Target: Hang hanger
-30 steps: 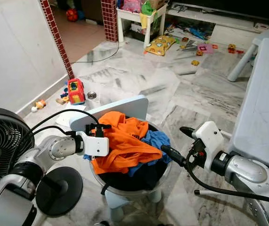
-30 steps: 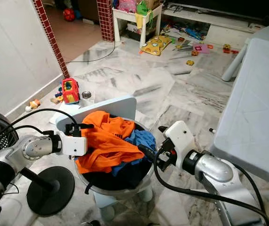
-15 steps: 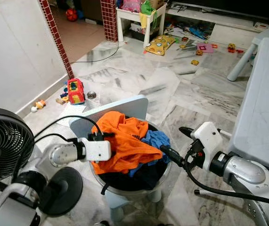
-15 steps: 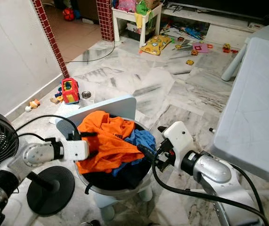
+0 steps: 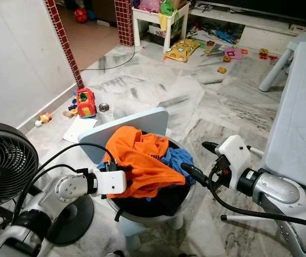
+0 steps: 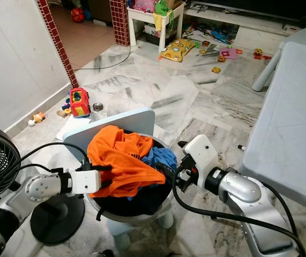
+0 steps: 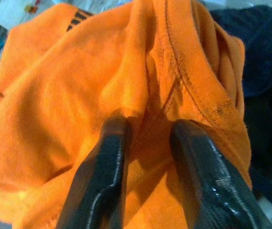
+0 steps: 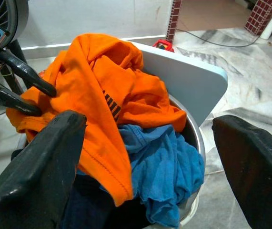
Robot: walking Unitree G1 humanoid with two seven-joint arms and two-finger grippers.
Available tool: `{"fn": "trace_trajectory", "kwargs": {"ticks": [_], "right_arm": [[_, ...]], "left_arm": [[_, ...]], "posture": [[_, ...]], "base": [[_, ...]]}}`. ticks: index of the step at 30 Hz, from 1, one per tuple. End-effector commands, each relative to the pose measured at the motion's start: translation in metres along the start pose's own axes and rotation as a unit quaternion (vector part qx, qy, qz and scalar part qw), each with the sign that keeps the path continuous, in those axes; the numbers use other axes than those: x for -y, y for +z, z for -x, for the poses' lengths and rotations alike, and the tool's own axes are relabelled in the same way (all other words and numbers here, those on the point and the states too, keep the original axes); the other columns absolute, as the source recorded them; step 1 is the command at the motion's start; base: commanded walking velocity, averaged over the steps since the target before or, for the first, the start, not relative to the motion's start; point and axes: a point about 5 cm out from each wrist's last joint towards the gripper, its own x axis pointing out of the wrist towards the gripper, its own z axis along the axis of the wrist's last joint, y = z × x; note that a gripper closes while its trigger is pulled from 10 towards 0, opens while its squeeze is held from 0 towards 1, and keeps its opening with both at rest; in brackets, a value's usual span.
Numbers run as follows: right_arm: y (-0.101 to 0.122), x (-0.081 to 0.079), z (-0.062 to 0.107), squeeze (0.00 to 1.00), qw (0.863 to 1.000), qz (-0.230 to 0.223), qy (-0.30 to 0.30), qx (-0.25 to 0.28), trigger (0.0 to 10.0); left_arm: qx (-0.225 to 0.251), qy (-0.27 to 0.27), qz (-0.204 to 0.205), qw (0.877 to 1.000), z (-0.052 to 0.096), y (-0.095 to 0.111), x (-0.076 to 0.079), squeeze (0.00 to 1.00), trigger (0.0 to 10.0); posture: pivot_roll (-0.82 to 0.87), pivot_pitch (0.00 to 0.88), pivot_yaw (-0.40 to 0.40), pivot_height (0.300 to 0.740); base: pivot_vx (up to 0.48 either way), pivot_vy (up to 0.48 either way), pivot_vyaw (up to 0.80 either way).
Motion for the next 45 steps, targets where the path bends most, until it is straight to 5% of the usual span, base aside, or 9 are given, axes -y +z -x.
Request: {"fn": "trace_trajectory", "kwargs": {"ticks": [1,6,7,9,10,32,34,40,45], "right_arm": [[0.001,-0.001,0.000,0.00,1.000,0.007,0.002,0.002,10.0],[0.000,-0.003,0.000,0.00,1.000,0.005,0.000,0.002,10.0],[0.000,-0.004,-0.001,0.00,1.000,0.004,0.003,0.002,10.0],[0.000,-0.005,-0.003,0.00,1.000,0.004,0.005,0.003,10.0],[0.001,-0.004,-0.003,0.00,1.000,0.004,0.005,0.003,10.0],[0.002,-0.002,-0.003,0.00,1.000,0.010,-0.002,0.003,10.0],[0.002,-0.003,-0.003,0.00,1.000,0.010,-0.002,0.003,10.0],[0.003,-0.004,-0.001,0.00,1.000,0.010,-0.002,0.003,10.0],[0.001,-0.004,0.000,0.00,1.000,0.009,-0.004,0.000,10.0]], "left_arm": [[-0.010,0.010,0.014,1.000,0.008,-0.004,-0.001,0.00,0.0],[-0.020,0.055,0.023,0.998,0.020,-0.009,-0.002,0.00,3.1],[-0.024,0.075,0.020,0.997,0.023,-0.010,-0.006,0.00,10.0],[-0.020,0.080,0.018,0.996,0.026,-0.007,-0.008,0.00,10.0],[-0.014,0.086,0.015,0.996,0.027,-0.005,-0.011,1.00,10.0],[0.003,0.021,-0.051,0.998,0.020,0.003,-0.026,1.00,10.0],[-0.003,0.022,-0.052,0.998,0.019,0.001,-0.027,0.00,10.0],[-0.002,0.054,-0.047,0.997,0.023,-0.001,-0.038,0.13,10.0],[-0.002,0.063,-0.055,0.997,0.026,-0.003,-0.041,1.00,10.0]], "posture": [[-0.12,0.139,0.018,0.740],[-0.12,0.142,0.016,0.740],[-0.11,0.142,0.012,0.740],[-0.11,0.142,0.011,0.740],[-0.11,0.141,0.010,0.740],[-0.13,0.141,0.022,0.740],[-0.13,0.143,0.023,0.740],[-0.14,0.147,0.026,0.740],[-0.14,0.151,0.027,0.740]], "base": [[0.000,0.000,0.00],[0.000,0.000,0.00],[0.000,0.000,0.00],[0.000,0.000,0.00],[0.000,0.000,0.00],[0.000,0.000,0.00],[0.000,0.000,0.00],[0.000,0.000,0.00],[0.000,0.000,0.00]]}}
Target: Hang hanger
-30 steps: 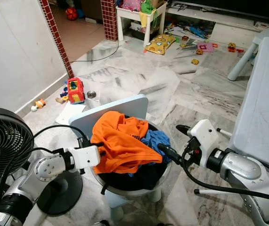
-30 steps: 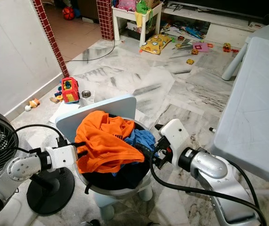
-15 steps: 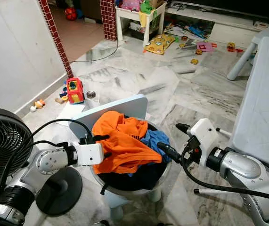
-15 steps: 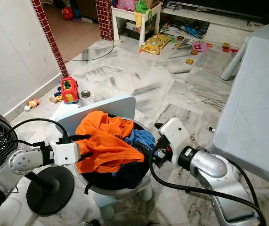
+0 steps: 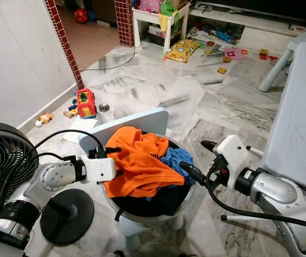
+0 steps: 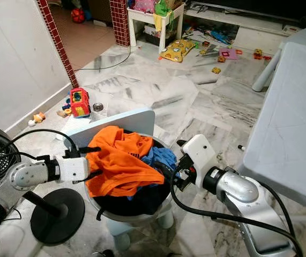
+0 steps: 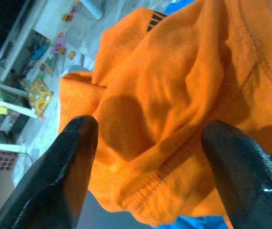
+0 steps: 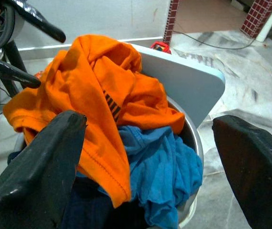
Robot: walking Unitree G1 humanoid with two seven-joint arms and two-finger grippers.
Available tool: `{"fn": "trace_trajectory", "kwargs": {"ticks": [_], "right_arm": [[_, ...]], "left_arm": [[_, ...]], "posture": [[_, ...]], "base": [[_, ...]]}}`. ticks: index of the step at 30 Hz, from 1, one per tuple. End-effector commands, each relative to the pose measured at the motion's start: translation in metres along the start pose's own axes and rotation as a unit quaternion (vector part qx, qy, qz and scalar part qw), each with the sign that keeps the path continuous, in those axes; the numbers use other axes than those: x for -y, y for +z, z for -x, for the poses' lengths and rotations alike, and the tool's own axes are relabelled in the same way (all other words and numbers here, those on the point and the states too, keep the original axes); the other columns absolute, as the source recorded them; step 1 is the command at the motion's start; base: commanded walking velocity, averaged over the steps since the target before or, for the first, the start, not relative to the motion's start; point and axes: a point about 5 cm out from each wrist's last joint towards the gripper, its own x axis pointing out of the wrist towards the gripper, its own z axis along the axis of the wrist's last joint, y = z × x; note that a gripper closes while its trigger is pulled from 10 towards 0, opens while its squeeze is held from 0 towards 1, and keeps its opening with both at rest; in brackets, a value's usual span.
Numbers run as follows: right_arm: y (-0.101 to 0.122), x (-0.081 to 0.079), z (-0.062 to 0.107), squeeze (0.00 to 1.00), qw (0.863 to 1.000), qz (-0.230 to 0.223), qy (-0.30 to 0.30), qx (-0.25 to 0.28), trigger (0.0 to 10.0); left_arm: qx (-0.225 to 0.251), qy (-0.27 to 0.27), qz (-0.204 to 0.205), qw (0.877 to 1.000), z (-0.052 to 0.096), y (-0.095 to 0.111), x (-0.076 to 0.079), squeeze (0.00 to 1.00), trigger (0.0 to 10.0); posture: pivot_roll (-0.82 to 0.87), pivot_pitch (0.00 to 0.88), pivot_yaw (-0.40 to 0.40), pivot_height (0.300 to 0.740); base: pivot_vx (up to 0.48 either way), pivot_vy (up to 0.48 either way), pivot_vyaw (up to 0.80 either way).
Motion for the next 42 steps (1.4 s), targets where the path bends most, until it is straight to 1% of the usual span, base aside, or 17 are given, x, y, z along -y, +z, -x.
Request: {"fn": "trace_trajectory", "kwargs": {"ticks": [1,2,3,14,15,18,21,22,23,27,28,31,35,38,40,41,42], "right_arm": [[0.002,-0.002,0.001,0.00,1.000,0.007,0.003,-0.001,10.0],[0.002,-0.003,0.001,0.00,1.000,0.006,0.003,0.000,10.0],[0.002,-0.003,0.001,0.00,1.000,0.006,0.004,0.000,10.0],[0.004,-0.004,-0.001,0.00,1.000,0.007,0.008,0.001,10.0],[0.005,-0.004,0.000,0.00,1.000,0.007,0.007,0.001,10.0],[0.004,-0.004,0.002,0.00,1.000,0.008,0.003,-0.001,10.0],[0.003,-0.003,0.003,0.00,1.000,0.007,0.000,-0.003,10.0],[0.003,-0.004,0.004,0.00,1.000,0.006,-0.002,-0.003,10.0],[0.003,-0.004,0.005,0.00,1.000,0.005,-0.002,-0.003,10.0],[0.002,-0.004,0.006,0.00,1.000,0.005,-0.003,-0.006,10.0],[0.002,-0.004,0.005,0.00,1.000,0.005,-0.004,-0.006,10.0],[0.002,-0.003,0.004,0.00,1.000,0.005,-0.003,-0.006,10.0],[0.001,-0.004,0.003,0.00,1.000,0.005,-0.002,-0.006,10.0],[0.000,-0.004,0.003,0.00,1.000,0.005,-0.004,-0.006,10.0],[-0.001,-0.004,0.002,0.00,1.000,0.004,-0.005,-0.007,10.0],[-0.001,-0.004,0.002,0.00,1.000,0.004,-0.005,-0.007,10.0],[-0.002,-0.006,0.001,0.00,1.000,0.003,-0.005,-0.007,10.0]], "left_arm": [[-0.009,0.004,-0.017,1.000,0.003,-0.003,-0.003,0.78,10.0],[-0.011,0.005,-0.020,1.000,0.003,-0.003,-0.003,0.78,10.0],[-0.012,0.007,-0.021,1.000,0.002,-0.004,-0.004,0.00,10.0],[-0.004,-0.011,-0.016,1.000,-0.025,0.003,0.007,0.00,10.0],[-0.003,-0.016,-0.018,1.000,-0.028,0.004,0.009,0.00,9.4],[0.003,-0.027,-0.020,0.999,-0.033,0.008,0.013,0.00,9.4],[0.008,-0.036,-0.018,0.999,-0.034,0.009,0.015,0.00,9.5],[0.010,-0.046,-0.023,0.999,-0.032,0.009,0.018,0.00,10.0],[0.012,-0.049,-0.024,0.998,-0.031,0.009,0.019,0.00,10.0],[0.007,-0.033,-0.020,0.999,-0.024,0.006,0.012,0.00,10.0],[0.007,-0.019,-0.014,1.000,-0.022,0.006,0.008,1.00,10.0],[0.019,0.002,0.005,1.000,-0.016,0.008,-0.001,1.00,10.0],[0.041,0.005,0.003,0.999,-0.006,0.015,-0.003,1.00,10.0],[0.055,0.050,0.018,0.997,0.002,0.020,-0.004,1.00,10.0],[0.062,0.103,0.030,0.992,0.005,0.024,-0.003,1.00,10.0],[0.062,0.103,0.030,0.992,0.005,0.024,-0.003,1.00,10.0],[0.069,0.109,0.058,0.990,0.004,0.027,0.005,1.00,10.0]], "posture": [[-0.13,0.152,0.025,0.740],[-0.13,0.152,0.025,0.740],[-0.13,0.153,0.024,0.740],[-0.15,0.156,0.024,0.740],[-0.16,0.157,0.027,0.740],[-0.16,0.160,0.034,0.740],[-0.16,0.161,0.039,0.740],[-0.17,0.162,0.041,0.740],[-0.17,0.162,0.041,0.740],[-0.16,0.162,0.039,0.740],[-0.16,0.161,0.038,0.740],[-0.15,0.158,0.036,0.740],[-0.14,0.156,0.036,0.740],[-0.13,0.155,0.040,0.740],[-0.13,0.154,0.040,0.740],[-0.13,0.154,0.040,0.740],[-0.13,0.154,0.039,0.740]], "base": [[0.000,0.000,0.00],[0.000,0.000,0.00],[0.000,0.000,0.00],[0.000,0.000,0.00],[0.000,0.000,0.00],[0.000,0.000,0.00],[0.000,0.000,0.00],[0.000,0.000,0.00],[0.000,0.000,0.00],[0.000,0.000,0.00],[0.000,0.000,0.00],[0.000,0.000,0.00],[0.000,0.000,0.00],[0.000,0.000,0.00],[0.000,0.000,0.00],[0.000,0.000,0.00],[0.000,0.000,0.00]]}}
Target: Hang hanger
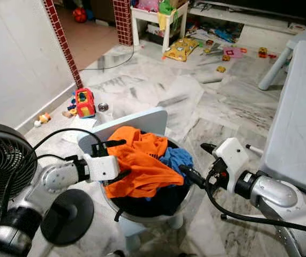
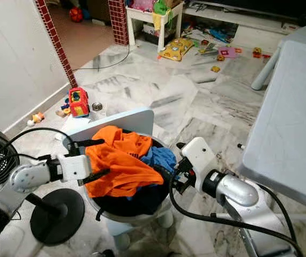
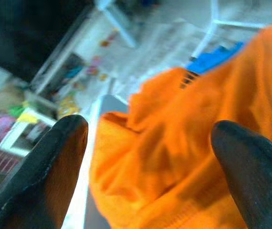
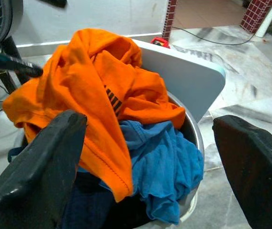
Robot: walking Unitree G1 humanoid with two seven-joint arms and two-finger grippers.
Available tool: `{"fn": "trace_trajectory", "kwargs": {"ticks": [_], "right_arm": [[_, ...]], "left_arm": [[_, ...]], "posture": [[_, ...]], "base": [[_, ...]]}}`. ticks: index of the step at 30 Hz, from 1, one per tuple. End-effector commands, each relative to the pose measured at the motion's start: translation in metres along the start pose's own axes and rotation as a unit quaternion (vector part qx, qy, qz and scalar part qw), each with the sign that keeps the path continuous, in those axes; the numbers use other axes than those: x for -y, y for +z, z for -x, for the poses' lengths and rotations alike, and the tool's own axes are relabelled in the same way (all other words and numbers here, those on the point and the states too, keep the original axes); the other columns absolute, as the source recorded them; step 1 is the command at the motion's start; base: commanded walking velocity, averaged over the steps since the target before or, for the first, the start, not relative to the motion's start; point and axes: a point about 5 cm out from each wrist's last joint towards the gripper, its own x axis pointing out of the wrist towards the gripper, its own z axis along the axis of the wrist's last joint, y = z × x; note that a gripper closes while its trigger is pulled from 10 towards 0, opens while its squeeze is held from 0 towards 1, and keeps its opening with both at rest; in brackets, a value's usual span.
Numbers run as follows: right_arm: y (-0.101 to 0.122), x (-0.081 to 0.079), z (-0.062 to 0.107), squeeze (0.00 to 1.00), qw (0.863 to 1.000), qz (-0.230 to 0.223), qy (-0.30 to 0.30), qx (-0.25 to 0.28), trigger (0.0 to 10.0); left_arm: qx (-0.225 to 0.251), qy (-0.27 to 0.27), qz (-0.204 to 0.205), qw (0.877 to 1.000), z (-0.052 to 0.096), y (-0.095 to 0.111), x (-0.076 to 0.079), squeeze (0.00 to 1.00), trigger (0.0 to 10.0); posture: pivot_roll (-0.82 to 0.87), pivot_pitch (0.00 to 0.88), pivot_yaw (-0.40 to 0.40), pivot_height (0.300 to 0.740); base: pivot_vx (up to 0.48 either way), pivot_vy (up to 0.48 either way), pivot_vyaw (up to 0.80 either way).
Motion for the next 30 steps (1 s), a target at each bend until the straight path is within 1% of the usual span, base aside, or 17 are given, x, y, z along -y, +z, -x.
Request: {"fn": "trace_trajectory", "kwargs": {"ticks": [1,2,5,7,10,11,12,13,14,15,16,17,18,19,22,26,30], "right_arm": [[-0.002,-0.001,0.000,0.00,1.000,0.001,0.001,-0.002,10.0],[-0.002,-0.003,-0.001,0.00,1.000,0.000,0.003,-0.002,10.0],[-0.002,-0.004,-0.002,0.00,1.000,0.001,0.010,-0.004,10.0],[-0.002,-0.002,-0.002,0.00,1.000,0.004,0.011,-0.005,10.0],[-0.002,0.000,-0.003,0.00,1.000,0.005,0.011,-0.005,10.0],[-0.002,0.001,-0.003,0.00,1.000,0.007,0.010,-0.006,10.0],[-0.002,0.001,-0.003,0.00,1.000,0.007,0.010,-0.006,10.0],[-0.002,0.001,-0.004,0.00,1.000,0.007,0.010,-0.006,10.0],[-0.002,0.001,-0.004,0.00,1.000,0.008,0.010,-0.005,10.0],[-0.001,0.000,-0.004,0.00,1.000,0.008,0.011,-0.005,10.0],[-0.001,0.000,-0.003,0.00,1.000,0.009,0.012,-0.005,10.0],[-0.001,0.000,-0.003,0.00,1.000,0.009,0.012,-0.005,10.0],[-0.002,-0.001,-0.002,0.00,1.000,0.010,0.012,-0.007,10.0],[-0.003,-0.001,-0.001,0.00,1.000,0.011,0.012,-0.009,10.0],[-0.003,0.000,0.000,0.00,1.000,0.013,0.011,-0.010,10.0],[-0.002,0.001,0.001,0.00,1.000,0.013,0.010,-0.010,10.0],[-0.001,-0.001,0.003,0.00,1.000,0.015,0.010,-0.011,10.0]], "left_arm": [[0.004,0.019,0.020,1.000,0.002,0.003,0.002,1.00,10.0],[0.003,0.019,0.045,0.999,0.004,0.005,0.014,1.00,10.0],[-0.002,-0.005,0.051,0.999,0.009,0.006,0.037,1.00,10.0],[-0.014,-0.011,0.054,0.998,0.012,0.005,0.046,1.00,10.0],[-0.022,-0.009,0.058,0.998,0.014,0.004,0.049,1.00,10.0],[-0.036,-0.011,0.058,0.998,0.017,0.000,0.051,0.84,10.0],[-0.041,-0.011,0.059,0.997,0.018,-0.002,0.050,0.73,10.0],[-0.049,-0.008,0.061,0.997,0.019,-0.005,0.049,0.65,10.0],[-0.056,-0.013,0.055,0.997,0.021,-0.007,0.048,0.62,10.0],[-0.061,-0.016,0.050,0.997,0.021,-0.009,0.047,0.62,10.0],[-0.067,-0.022,0.044,0.997,0.023,-0.012,0.044,0.53,10.0],[-0.067,-0.022,0.044,0.997,0.023,-0.012,0.044,0.53,10.0],[-0.072,-0.032,0.036,0.996,0.023,-0.014,0.041,0.40,10.0],[-0.077,-0.045,0.027,0.996,0.022,-0.017,0.037,0.00,10.0],[-0.086,-0.066,0.008,0.994,0.019,-0.021,0.031,0.00,10.0],[-0.091,-0.083,-0.003,0.992,0.015,-0.024,0.026,0.00,10.0],[-0.088,-0.118,-0.014,0.989,0.006,-0.026,0.023,0.00,10.0]], "posture": [[-0.13,0.154,0.039,0.740],[-0.13,0.155,0.035,0.740],[-0.13,0.156,0.025,0.740],[-0.12,0.156,0.021,0.740],[-0.12,0.155,0.019,0.740],[-0.12,0.154,0.019,0.740],[-0.12,0.154,0.019,0.740],[-0.12,0.153,0.019,0.740],[-0.13,0.154,0.019,0.740],[-0.13,0.154,0.019,0.740],[-0.13,0.155,0.020,0.740],[-0.13,0.155,0.020,0.740],[-0.13,0.156,0.020,0.740],[-0.14,0.157,0.021,0.740],[-0.15,0.160,0.023,0.740],[-0.15,0.160,0.024,0.740],[-0.16,0.169,0.028,0.740]], "base": [[0.000,0.000,0.00],[0.000,0.000,0.00],[0.000,0.000,0.00],[0.000,0.000,0.00],[0.000,0.000,0.00],[0.000,0.000,0.00],[0.000,0.000,0.00],[0.000,0.000,0.00],[0.000,0.000,0.00],[0.000,0.000,0.00],[0.000,0.000,0.00],[0.000,0.000,0.00],[0.000,0.000,0.00],[0.000,0.000,0.00],[0.000,0.000,0.00],[0.000,0.000,0.00],[0.000,0.000,0.00]]}}
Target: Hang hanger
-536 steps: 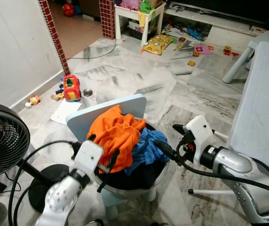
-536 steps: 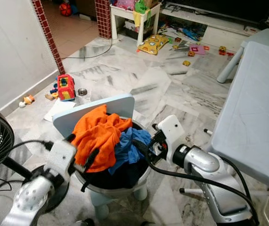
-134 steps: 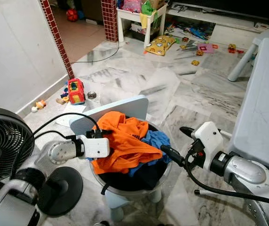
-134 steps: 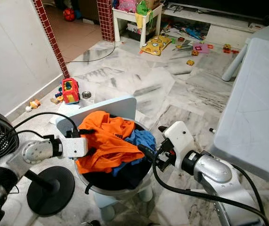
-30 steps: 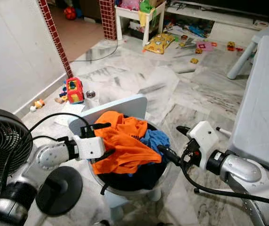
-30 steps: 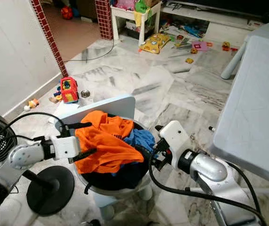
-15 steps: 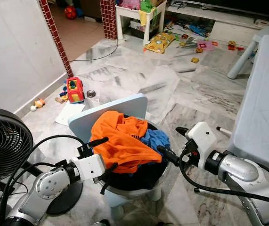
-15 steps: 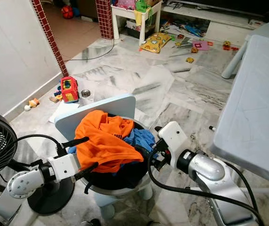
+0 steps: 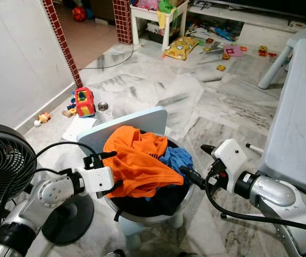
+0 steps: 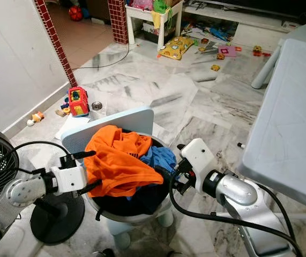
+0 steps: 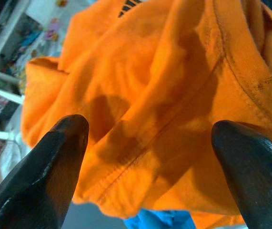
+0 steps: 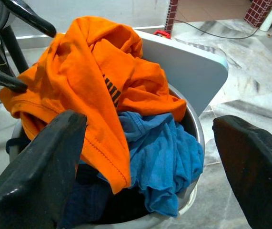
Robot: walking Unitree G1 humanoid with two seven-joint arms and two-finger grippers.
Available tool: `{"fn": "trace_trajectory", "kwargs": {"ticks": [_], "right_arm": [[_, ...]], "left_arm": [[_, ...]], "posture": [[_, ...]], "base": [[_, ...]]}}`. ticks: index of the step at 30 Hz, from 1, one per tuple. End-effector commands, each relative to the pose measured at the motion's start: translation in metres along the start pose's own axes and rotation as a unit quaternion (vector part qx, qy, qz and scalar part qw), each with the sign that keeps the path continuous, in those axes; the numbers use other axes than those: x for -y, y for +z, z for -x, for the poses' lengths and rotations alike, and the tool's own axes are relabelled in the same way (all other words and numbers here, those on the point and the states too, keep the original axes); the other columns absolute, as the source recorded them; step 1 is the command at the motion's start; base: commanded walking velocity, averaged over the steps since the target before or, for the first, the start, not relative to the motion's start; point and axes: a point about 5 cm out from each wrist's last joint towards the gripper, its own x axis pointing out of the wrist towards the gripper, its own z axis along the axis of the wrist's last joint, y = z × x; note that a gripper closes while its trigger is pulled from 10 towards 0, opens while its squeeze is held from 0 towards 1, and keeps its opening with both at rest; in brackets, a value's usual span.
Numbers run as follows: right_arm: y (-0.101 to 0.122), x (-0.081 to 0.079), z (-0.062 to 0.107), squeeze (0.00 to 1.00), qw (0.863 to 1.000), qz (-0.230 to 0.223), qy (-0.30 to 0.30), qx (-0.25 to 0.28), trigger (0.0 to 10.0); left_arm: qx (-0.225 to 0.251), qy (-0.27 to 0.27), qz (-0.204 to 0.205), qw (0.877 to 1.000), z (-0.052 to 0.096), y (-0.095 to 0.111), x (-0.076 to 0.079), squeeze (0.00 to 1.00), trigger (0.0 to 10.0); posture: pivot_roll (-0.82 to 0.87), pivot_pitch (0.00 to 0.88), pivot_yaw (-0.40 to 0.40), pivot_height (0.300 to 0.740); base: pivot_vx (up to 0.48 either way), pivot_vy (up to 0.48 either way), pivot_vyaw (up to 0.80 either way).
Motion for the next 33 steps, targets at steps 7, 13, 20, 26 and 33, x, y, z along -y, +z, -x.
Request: {"fn": "trace_trajectory", "kwargs": {"ticks": [7,13,20,26,33], "right_arm": [[0.003,-0.001,0.005,0.00,1.000,0.006,-0.004,-0.001,10.0],[0.002,-0.002,0.005,0.00,1.000,0.005,-0.005,-0.002,10.0],[0.002,-0.002,0.004,0.00,1.000,0.005,-0.006,-0.002,10.0],[0.001,-0.001,0.004,0.00,1.000,0.005,-0.010,-0.004,10.0],[0.001,-0.003,0.004,0.00,1.000,0.003,0.000,-0.005,10.0]], "left_arm": [[0.018,-0.065,-0.002,0.998,-0.009,0.004,0.008,0.00,9.2],[0.026,-0.097,0.004,0.995,-0.011,0.003,0.016,0.00,6.2],[0.006,-0.120,0.009,0.993,-0.011,-0.006,0.019,0.00,0.0],[0.003,-0.118,0.012,0.993,-0.013,-0.007,0.015,0.00,0.0],[0.005,-0.116,0.011,0.993,-0.015,-0.007,0.013,0.00,0.0]], "posture": [[-0.17,0.176,0.034,0.740],[-0.16,0.181,0.035,0.740],[-0.16,0.181,0.036,0.740],[-0.17,0.179,0.037,0.740],[-0.17,0.175,0.035,0.740]], "base": [[0.000,0.000,0.00],[0.000,0.000,0.00],[0.000,0.000,0.00],[0.000,0.000,0.00],[0.000,0.000,0.00]]}}
